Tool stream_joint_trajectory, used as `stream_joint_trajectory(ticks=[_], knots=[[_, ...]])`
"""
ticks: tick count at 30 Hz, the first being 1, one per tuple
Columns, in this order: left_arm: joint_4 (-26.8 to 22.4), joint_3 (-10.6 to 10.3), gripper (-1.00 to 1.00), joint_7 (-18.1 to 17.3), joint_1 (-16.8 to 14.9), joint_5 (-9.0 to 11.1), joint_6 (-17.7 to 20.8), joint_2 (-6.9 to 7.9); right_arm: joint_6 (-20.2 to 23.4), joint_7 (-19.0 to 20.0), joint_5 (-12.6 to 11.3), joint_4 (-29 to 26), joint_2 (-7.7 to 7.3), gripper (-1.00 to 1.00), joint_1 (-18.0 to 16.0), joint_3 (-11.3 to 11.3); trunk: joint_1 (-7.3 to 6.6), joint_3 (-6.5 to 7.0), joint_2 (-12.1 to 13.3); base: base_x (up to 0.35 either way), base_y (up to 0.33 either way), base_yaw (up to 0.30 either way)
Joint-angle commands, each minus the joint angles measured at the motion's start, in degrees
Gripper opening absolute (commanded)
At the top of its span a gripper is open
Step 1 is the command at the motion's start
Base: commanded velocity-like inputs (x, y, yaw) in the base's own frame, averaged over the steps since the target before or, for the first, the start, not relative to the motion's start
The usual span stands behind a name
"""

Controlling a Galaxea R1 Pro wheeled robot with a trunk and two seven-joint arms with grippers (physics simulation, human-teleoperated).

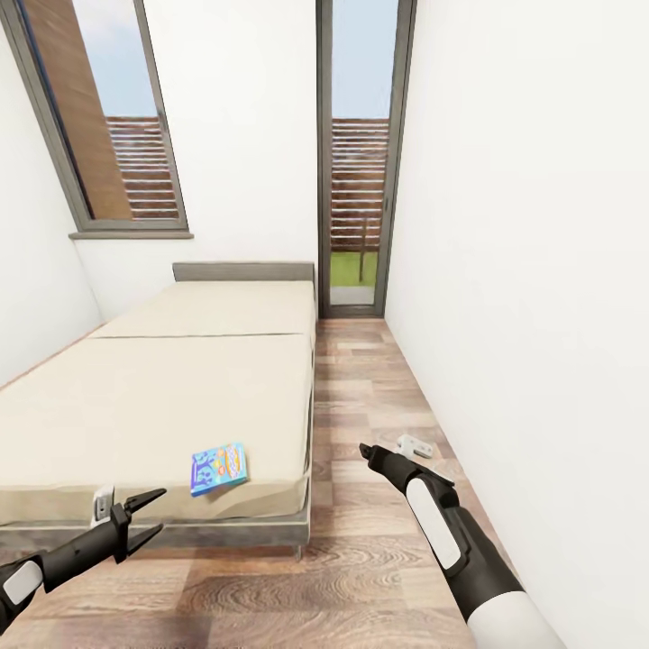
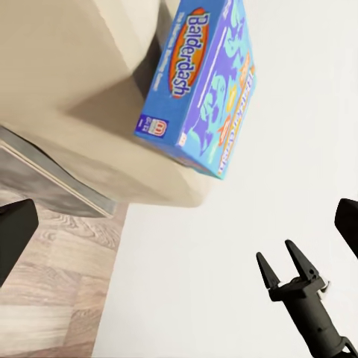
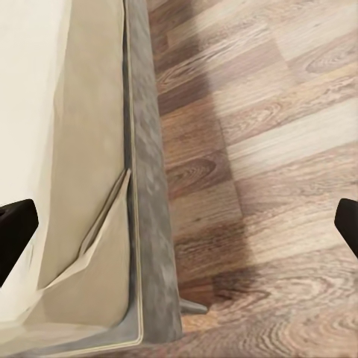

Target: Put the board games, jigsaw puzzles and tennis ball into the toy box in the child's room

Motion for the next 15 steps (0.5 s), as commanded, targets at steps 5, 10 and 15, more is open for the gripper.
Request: stream_joint_trajectory(ticks=[5,10,15], knots=[[0.0,-0.4,1.00,-0.1,0.0,0.6,0.5,0.02,0.1,-0.6,-0.6,-0.1,-0.02,1.00,0.0,0.1,1.09,-0.96,-2.0,0.000,0.000,0.000],[0.0,-0.5,1.00,-0.1,0.0,0.6,0.5,-0.02,0.1,-0.6,-0.6,-0.1,-0.02,1.00,0.0,0.1,2.19,-1.86,-4.1,0.000,0.000,0.000],[-0.2,-0.5,1.00,-0.1,0.0,0.7,0.5,-0.06,0.1,-0.6,-0.6,0.0,-0.02,1.00,0.0,0.1,2.41,-2.04,-4.5,0.000,0.000,0.000]])
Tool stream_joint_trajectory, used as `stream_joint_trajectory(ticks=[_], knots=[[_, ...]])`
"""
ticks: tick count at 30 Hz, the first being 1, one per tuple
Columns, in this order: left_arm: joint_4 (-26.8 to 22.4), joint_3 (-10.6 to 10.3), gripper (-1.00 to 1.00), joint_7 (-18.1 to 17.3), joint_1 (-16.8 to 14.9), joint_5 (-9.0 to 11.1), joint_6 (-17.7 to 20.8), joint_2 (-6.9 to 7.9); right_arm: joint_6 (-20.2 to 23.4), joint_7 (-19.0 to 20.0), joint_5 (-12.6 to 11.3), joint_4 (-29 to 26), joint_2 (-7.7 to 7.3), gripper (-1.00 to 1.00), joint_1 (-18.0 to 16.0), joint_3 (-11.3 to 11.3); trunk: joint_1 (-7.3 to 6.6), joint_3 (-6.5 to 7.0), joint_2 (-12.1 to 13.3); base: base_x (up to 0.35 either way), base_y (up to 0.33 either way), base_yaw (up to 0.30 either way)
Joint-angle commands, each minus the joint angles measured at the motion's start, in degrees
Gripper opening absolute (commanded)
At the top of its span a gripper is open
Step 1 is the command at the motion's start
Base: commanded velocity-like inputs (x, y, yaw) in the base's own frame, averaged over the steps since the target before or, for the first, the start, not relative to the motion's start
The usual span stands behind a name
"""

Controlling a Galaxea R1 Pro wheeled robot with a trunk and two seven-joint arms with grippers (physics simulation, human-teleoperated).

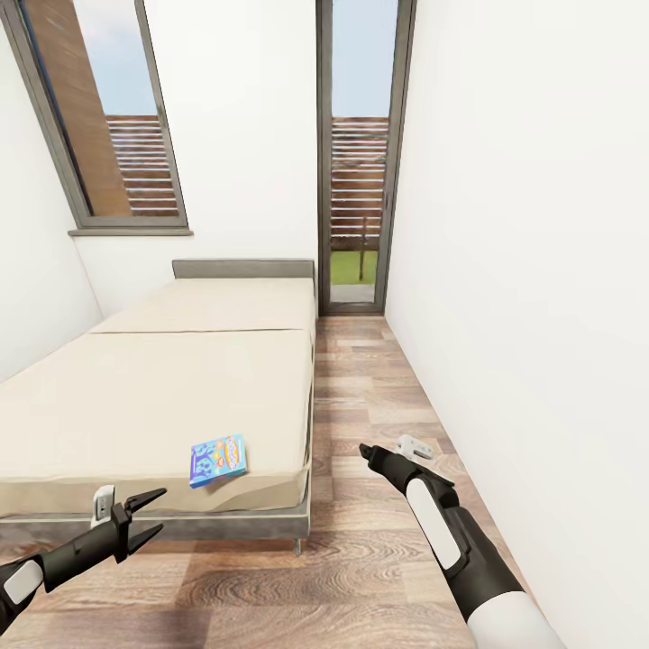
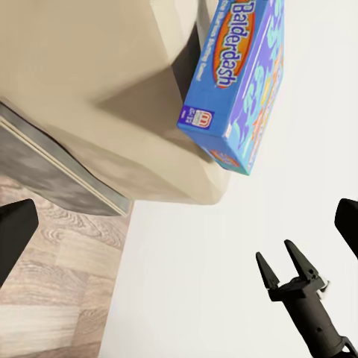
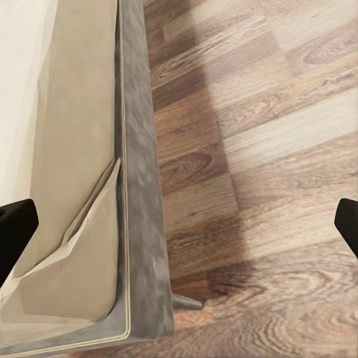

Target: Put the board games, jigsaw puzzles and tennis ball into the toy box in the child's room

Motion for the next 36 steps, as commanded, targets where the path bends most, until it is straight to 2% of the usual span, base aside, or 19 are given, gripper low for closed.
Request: stream_joint_trajectory(ticks=[1,9,23,36], knots=[[0.0,-0.4,1.00,0.0,0.0,0.6,0.4,0.01,0.1,-0.6,-0.6,-0.1,-0.02,1.00,0.0,0.1,-0.01,-0.06,0.0,0.000,0.000,0.000],[-0.1,-0.5,1.00,0.0,0.0,0.6,0.4,-0.09,0.1,-0.6,-0.6,-0.1,-0.02,1.00,0.0,0.1,-0.01,-0.06,0.0,0.000,-0.012,0.000],[-0.4,-0.5,1.00,0.0,0.0,0.6,0.4,-0.21,0.1,-0.6,-0.6,-0.1,-0.02,1.00,0.0,0.3,-0.01,-0.06,0.0,0.002,-0.128,0.000],[-0.4,-0.6,1.00,0.1,0.0,0.6,0.4,-0.09,0.1,-0.5,-0.7,0.0,0.15,1.00,0.0,0.6,-0.01,-0.06,0.0,0.093,-0.017,0.000]])
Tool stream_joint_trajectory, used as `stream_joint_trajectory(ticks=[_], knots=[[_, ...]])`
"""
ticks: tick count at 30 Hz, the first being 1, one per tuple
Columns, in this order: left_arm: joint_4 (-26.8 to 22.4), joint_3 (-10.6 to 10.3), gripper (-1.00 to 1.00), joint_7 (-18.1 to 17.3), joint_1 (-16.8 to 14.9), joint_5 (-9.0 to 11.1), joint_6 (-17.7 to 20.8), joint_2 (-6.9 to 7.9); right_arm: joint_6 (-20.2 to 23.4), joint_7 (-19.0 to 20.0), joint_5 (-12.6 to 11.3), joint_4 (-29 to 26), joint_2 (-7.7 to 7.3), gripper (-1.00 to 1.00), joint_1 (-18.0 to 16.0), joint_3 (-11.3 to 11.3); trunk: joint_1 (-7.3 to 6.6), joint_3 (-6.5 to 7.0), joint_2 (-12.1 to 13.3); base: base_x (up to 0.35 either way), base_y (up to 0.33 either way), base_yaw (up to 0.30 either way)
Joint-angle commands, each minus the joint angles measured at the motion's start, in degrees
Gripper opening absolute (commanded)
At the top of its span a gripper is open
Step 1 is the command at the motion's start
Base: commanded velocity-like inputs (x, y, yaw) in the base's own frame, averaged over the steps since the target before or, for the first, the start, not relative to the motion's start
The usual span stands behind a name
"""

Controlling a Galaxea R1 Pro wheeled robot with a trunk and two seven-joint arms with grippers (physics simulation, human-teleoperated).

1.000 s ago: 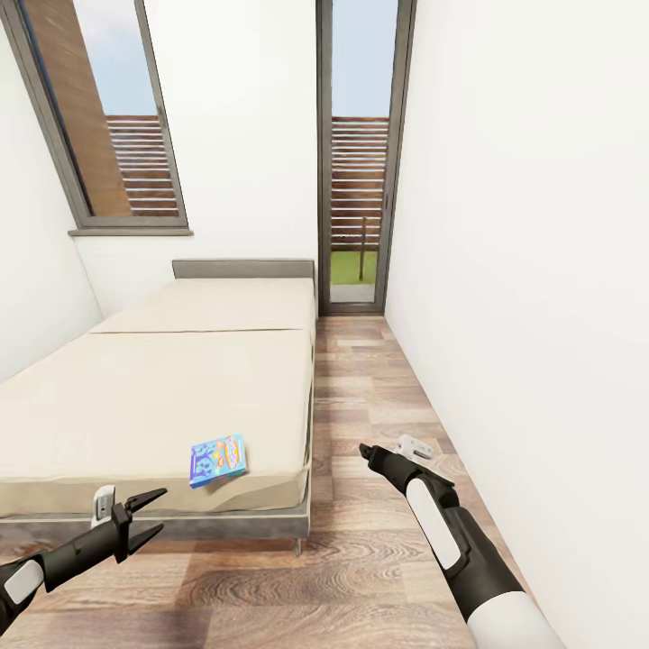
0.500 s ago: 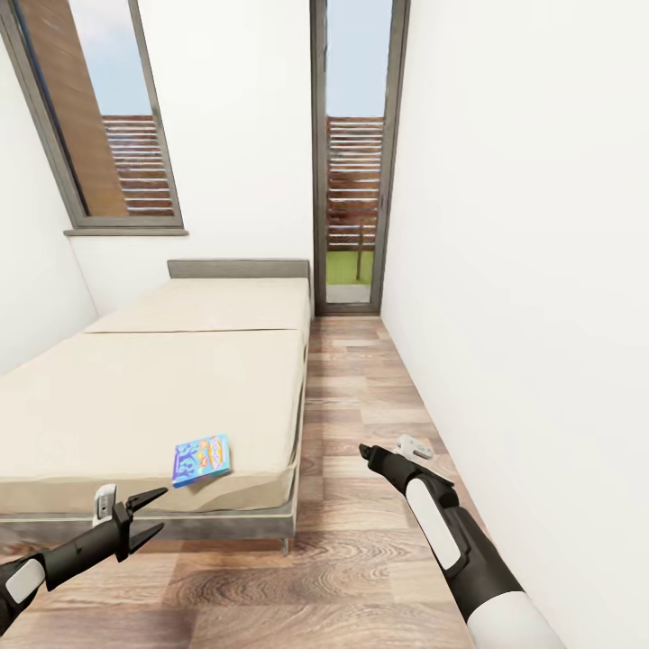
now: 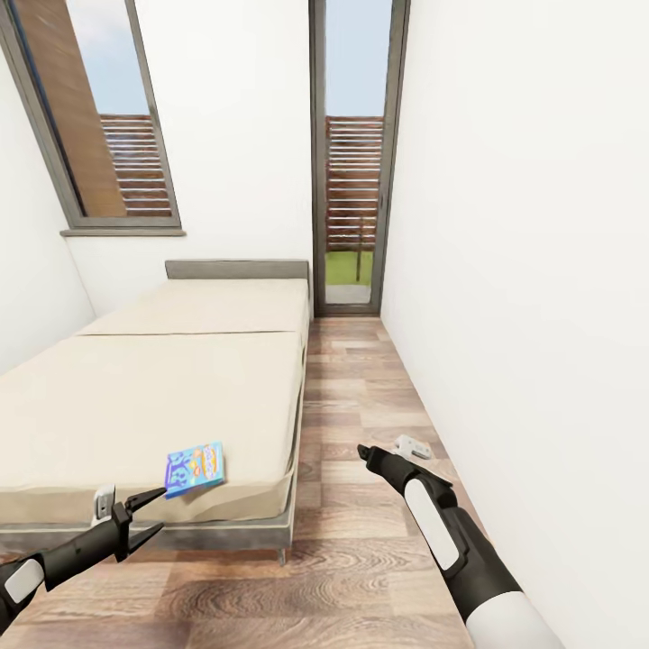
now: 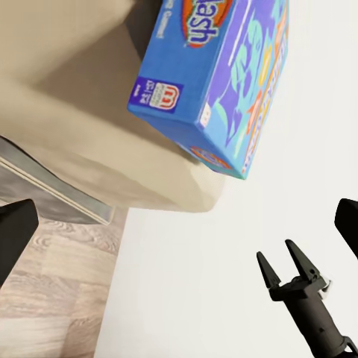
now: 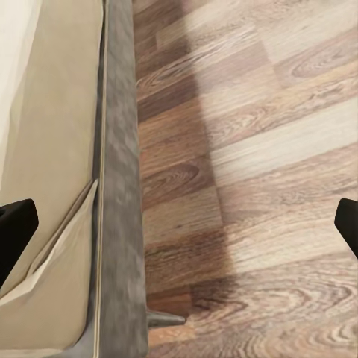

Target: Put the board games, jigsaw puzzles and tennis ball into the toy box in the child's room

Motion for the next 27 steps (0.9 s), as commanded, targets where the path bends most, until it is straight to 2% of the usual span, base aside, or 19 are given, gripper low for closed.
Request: stream_joint_trajectory(ticks=[1,12,27], knots=[[0.0,-0.4,1.00,0.0,0.0,0.6,0.5,0.03,0.1,-0.6,-0.6,-0.1,0.00,1.00,0.0,0.1,-0.01,-0.06,0.0,0.019,-0.003,0.000],[0.0,-0.4,1.00,0.0,0.0,0.6,0.5,0.04,0.1,-0.5,-0.5,-0.1,0.08,1.00,0.0,0.1,-0.01,-0.06,0.0,0.125,-0.001,0.000],[0.0,-0.4,1.00,-0.1,0.0,0.6,0.4,0.10,0.1,-0.5,-0.5,-0.1,0.08,1.00,0.0,0.2,-0.01,-0.06,0.0,0.014,0.000,0.000]])
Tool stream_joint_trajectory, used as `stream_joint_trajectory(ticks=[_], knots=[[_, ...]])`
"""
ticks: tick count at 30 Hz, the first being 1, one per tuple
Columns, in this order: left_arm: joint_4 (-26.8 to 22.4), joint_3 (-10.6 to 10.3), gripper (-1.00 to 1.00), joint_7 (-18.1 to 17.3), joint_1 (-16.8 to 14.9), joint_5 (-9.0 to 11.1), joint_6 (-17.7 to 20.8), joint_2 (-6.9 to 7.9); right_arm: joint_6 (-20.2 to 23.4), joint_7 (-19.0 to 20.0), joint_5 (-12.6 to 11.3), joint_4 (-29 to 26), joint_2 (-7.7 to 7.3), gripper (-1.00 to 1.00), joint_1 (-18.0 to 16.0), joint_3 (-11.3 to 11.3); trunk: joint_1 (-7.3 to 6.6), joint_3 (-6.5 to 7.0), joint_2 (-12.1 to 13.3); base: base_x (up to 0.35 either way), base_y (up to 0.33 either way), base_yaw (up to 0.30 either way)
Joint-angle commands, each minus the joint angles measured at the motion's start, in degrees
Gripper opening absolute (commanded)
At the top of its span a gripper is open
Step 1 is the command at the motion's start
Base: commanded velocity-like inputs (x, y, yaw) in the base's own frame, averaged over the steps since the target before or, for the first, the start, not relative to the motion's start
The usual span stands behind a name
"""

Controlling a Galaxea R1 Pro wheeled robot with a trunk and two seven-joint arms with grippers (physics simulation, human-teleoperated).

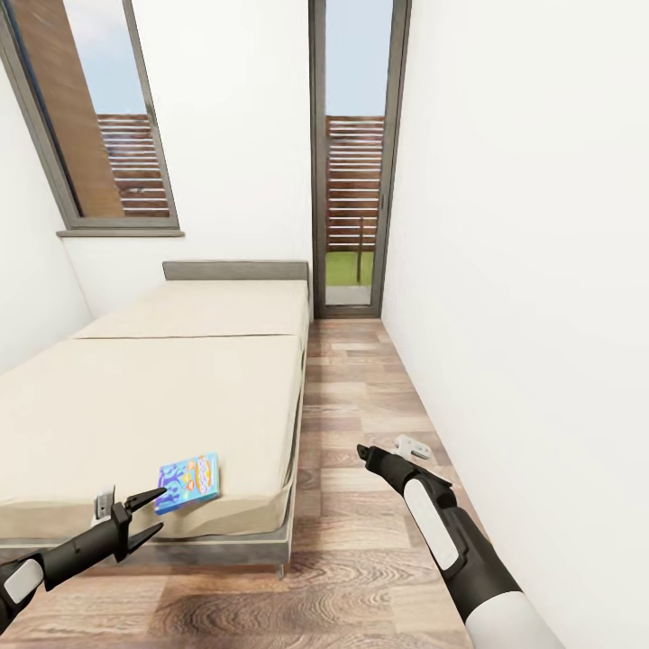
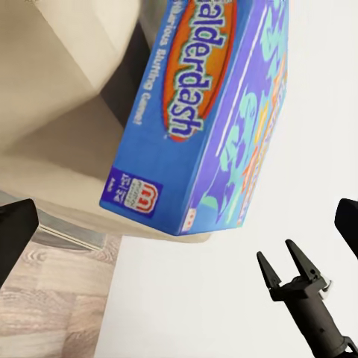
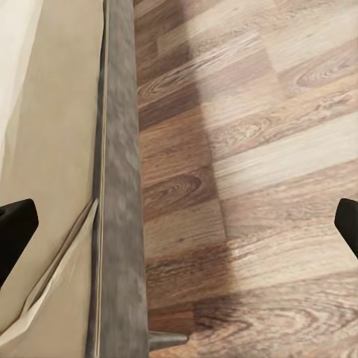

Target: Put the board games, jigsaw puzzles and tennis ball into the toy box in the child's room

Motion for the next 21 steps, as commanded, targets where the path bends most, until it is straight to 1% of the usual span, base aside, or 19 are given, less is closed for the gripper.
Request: stream_joint_trajectory(ticks=[1,2,10,20,21], knots=[[0.0,-0.4,1.00,0.0,0.0,0.6,0.5,0.04,0.1,-0.6,-0.6,-0.1,-0.02,1.00,0.0,0.1,-0.01,-0.06,0.0,0.000,0.000,0.000],[0.0,-0.4,1.00,0.0,0.0,0.6,0.5,0.05,0.1,-0.6,-0.6,-0.1,-0.02,1.00,0.0,0.1,-0.01,-0.06,0.0,0.000,0.000,0.000],[0.0,-0.4,1.00,0.0,0.0,0.6,0.4,0.06,0.1,-0.6,-0.6,-0.1,-0.01,1.00,0.0,0.2,1.75,-1.49,-3.2,0.000,0.000,0.000],[0.0,-0.4,1.00,0.0,0.0,0.6,0.4,0.06,0.1,-0.5,-0.6,-0.1,0.04,1.00,0.0,0.2,1.75,-1.49,-3.2,0.000,0.000,0.000],[0.0,-0.4,1.00,0.0,0.0,0.6,0.4,0.06,0.1,-0.5,-0.6,-0.1,0.04,1.00,0.0,0.2,1.97,-1.67,-3.6,0.000,0.000,0.000]])
